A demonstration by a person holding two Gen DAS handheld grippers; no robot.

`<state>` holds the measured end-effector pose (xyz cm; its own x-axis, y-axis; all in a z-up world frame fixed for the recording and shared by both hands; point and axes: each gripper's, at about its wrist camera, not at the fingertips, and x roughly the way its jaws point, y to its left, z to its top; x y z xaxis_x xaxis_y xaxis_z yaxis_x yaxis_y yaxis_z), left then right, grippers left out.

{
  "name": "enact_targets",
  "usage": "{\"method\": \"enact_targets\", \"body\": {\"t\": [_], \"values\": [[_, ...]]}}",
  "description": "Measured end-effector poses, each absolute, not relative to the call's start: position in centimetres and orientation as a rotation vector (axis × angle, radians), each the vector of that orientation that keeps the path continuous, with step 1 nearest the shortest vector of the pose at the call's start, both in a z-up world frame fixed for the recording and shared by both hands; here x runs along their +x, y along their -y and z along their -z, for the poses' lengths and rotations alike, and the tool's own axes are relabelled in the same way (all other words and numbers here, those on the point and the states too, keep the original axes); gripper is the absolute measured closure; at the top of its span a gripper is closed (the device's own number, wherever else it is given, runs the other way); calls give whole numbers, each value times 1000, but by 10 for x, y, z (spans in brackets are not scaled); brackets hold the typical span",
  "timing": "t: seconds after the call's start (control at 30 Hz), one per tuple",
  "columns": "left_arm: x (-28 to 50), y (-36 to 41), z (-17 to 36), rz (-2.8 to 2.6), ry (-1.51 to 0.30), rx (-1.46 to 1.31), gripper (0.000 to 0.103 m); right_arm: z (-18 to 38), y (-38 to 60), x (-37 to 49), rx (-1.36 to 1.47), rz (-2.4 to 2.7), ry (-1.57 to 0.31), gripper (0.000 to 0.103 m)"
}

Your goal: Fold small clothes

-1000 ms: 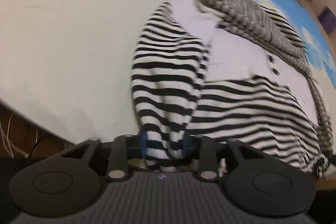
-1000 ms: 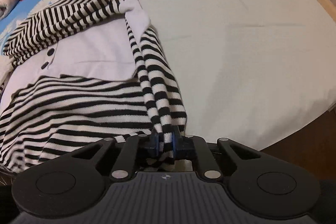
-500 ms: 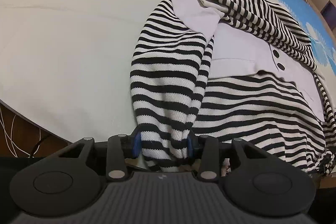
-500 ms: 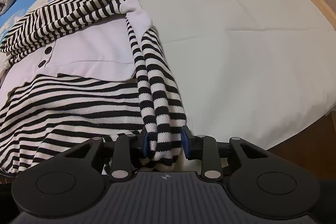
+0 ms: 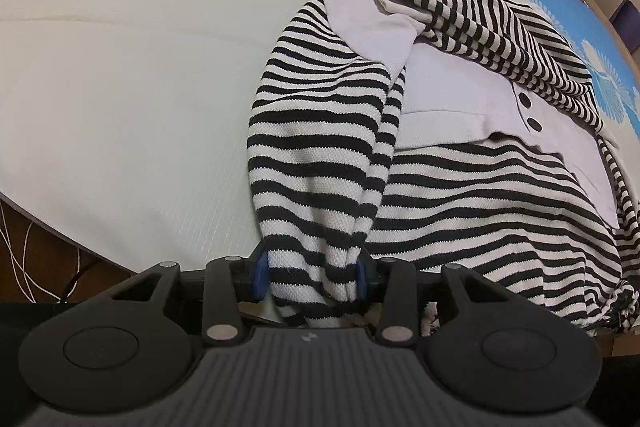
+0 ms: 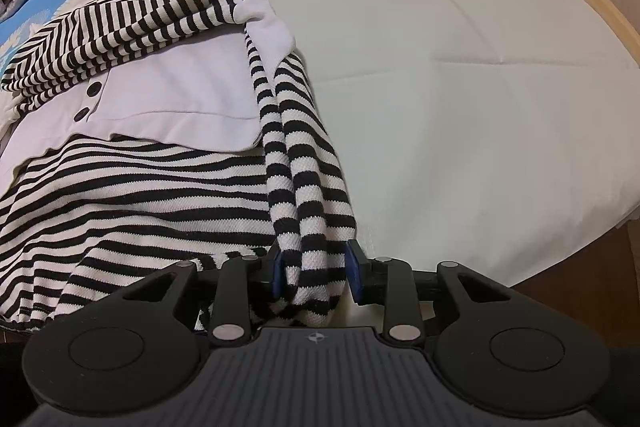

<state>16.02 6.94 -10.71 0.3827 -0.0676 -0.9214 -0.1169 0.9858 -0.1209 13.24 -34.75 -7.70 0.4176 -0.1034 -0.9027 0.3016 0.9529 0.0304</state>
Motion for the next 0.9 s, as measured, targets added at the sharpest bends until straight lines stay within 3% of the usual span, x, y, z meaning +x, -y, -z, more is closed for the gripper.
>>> {"method": "enact_targets", "body": {"t": [0.9], "values": [[161,-65,108,-20,-1170,-134,60,80,337,132,139,223,-1122,72]]}}
